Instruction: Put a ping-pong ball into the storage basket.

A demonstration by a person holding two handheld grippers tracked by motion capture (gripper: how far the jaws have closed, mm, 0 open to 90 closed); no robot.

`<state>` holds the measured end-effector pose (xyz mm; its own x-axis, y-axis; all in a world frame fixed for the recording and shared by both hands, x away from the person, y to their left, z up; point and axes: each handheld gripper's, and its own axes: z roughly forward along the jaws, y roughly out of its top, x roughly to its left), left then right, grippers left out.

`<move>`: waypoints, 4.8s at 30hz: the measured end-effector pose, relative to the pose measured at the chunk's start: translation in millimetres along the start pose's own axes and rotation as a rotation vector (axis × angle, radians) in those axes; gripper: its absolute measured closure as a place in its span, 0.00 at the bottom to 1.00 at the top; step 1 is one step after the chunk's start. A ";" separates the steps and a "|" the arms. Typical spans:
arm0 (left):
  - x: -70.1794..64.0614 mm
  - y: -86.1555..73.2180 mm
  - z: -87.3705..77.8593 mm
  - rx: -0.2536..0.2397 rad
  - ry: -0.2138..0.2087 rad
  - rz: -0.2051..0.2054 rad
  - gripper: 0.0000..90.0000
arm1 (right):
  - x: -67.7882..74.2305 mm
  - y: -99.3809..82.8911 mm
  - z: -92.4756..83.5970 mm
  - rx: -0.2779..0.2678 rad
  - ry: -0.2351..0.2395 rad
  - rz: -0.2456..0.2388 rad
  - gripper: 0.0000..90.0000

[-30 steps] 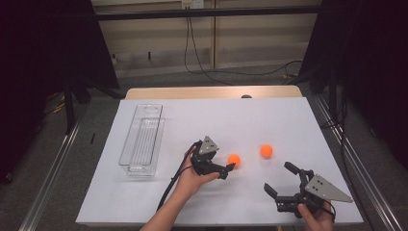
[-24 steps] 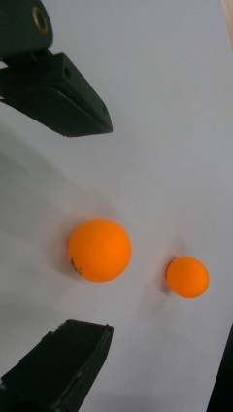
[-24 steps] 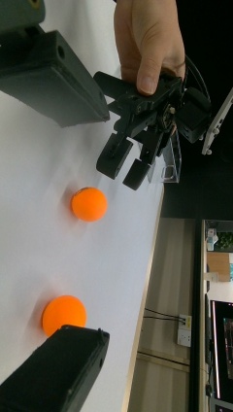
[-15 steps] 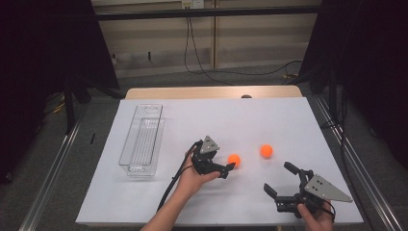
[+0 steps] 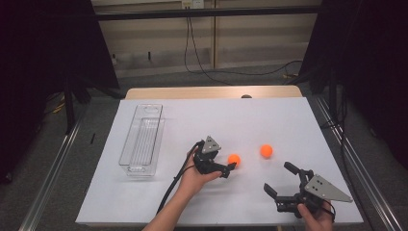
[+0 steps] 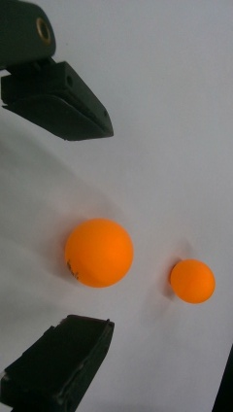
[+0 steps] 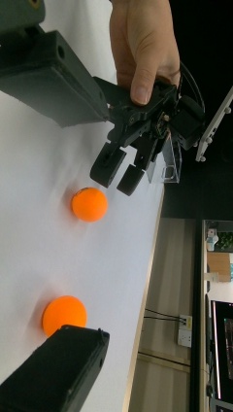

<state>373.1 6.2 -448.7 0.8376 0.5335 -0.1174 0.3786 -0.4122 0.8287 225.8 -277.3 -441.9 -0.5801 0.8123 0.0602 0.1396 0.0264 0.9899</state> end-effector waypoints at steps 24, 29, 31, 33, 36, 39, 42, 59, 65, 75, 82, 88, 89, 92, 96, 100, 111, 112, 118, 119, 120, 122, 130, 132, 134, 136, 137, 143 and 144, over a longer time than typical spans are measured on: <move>-4.0 8.3 10.0 0.047 -0.005 0.026 0.15 | 0.2 -0.2 0.2 0.002 0.001 0.002 0.01; -4.2 7.7 13.4 0.050 -0.007 0.033 0.18 | 0.0 -0.3 0.1 0.002 0.001 0.003 0.01; -4.3 7.4 14.5 0.054 -0.015 0.032 0.19 | -0.1 -0.3 0.2 0.002 0.002 0.004 0.01; -4.4 7.5 15.3 0.053 -0.016 0.040 0.22 | 0.1 -0.4 0.4 0.003 0.004 0.003 0.01; -4.4 7.3 16.8 0.056 -0.024 0.037 0.26 | 0.1 -0.4 0.5 0.003 0.004 0.005 0.01; -4.8 6.8 18.4 0.058 -0.026 0.041 0.27 | 0.0 -0.5 0.6 0.004 0.003 0.005 0.01; -4.9 6.5 19.7 0.061 -0.030 0.044 0.30 | -0.1 -0.5 0.5 0.004 0.004 0.005 0.01; -8.8 8.7 25.1 0.091 -0.054 0.055 0.40 | -0.2 -0.4 0.7 0.005 0.007 0.004 0.01; -8.9 9.5 29.2 0.141 -0.039 0.051 0.43 | -0.4 -0.3 0.2 0.003 0.005 0.004 0.01; -11.1 9.4 31.7 0.129 -0.042 0.069 0.52 | -0.2 -0.1 0.1 0.003 0.008 0.002 0.01; -10.7 9.5 31.4 0.133 -0.048 0.062 0.55 | -0.6 -0.1 -0.1 0.003 0.007 0.004 0.01; -12.2 9.5 31.3 0.131 -0.052 0.063 0.56 | -0.8 0.0 -0.1 0.001 0.006 0.002 0.01; -12.3 9.7 30.8 0.134 -0.057 0.058 0.56 | -0.9 0.0 -0.2 0.000 0.006 0.001 0.01; -12.8 10.9 29.4 0.129 -0.059 0.049 0.56 | -0.7 0.1 -0.2 0.001 0.007 -0.001 0.01; -13.1 12.5 25.6 0.126 -0.060 0.045 0.56 | -0.6 0.2 -0.3 0.001 0.007 -0.002 0.01; -10.7 13.2 21.3 0.134 -0.074 0.036 0.56 | -0.7 0.1 -0.1 0.002 0.005 -0.002 0.01; -6.2 15.0 8.6 0.121 -0.084 0.000 0.56 | -0.3 0.0 0.2 0.004 0.009 -0.003 0.01; -6.0 15.1 7.9 0.122 -0.085 0.000 0.56 | -0.2 -0.1 0.4 0.003 0.009 -0.003 0.01; -7.0 14.9 1.3 0.116 -0.085 0.002 0.56 | -0.2 -0.3 0.5 0.005 0.010 -0.002 0.01; -7.3 15.1 -0.3 0.115 -0.088 -0.002 0.56 | -0.2 -0.3 0.4 0.005 0.010 -0.002 0.01; -7.5 15.1 -1.4 0.115 -0.089 -0.003 0.56 | -0.3 -0.2 0.5 0.004 0.010 -0.003 0.01; -7.3 15.1 -3.4 0.120 -0.093 -0.005 0.56 | -0.2 -0.3 0.6 0.005 0.008 -0.002 0.01; -3.1 15.0 -7.5 0.114 -0.090 -0.019 0.56 | 0.1 -0.2 0.9 0.005 0.011 -0.004 0.01; -3.1 15.5 -8.8 0.119 -0.084 -0.010 0.56 | 0.1 -0.2 0.8 0.005 0.011 -0.003 0.01; -3.7 15.8 -9.9 0.117 -0.078 -0.005 0.56 | 0.1 -0.3 0.7 0.007 0.012 -0.003 0.01; -3.3 15.5 -11.1 0.124 -0.078 -0.006 0.57 | 0.1 -0.2 0.8 0.006 0.014 -0.006 0.01; -2.9 15.1 -11.6 0.132 -0.079 -0.006 0.57 | 0.1 -0.2 0.9 0.006 0.014 -0.006 0.01; 2.0 12.1 -14.9 0.133 -0.079 -0.012 0.56 | 1.1 -0.3 2.1 0.011 0.017 -0.007 0.01; 2.9 11.8 -15.8 0.132 -0.077 -0.010 0.57 | 1.1 -0.2 2.1 0.012 0.018 -0.012 0.01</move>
<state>373.8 14.6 -430.7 0.8593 0.4818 -0.1717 0.4318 -0.5034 0.7484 226.8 -275.2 -442.3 -0.5963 0.8011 0.0509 0.1425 0.0433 0.9889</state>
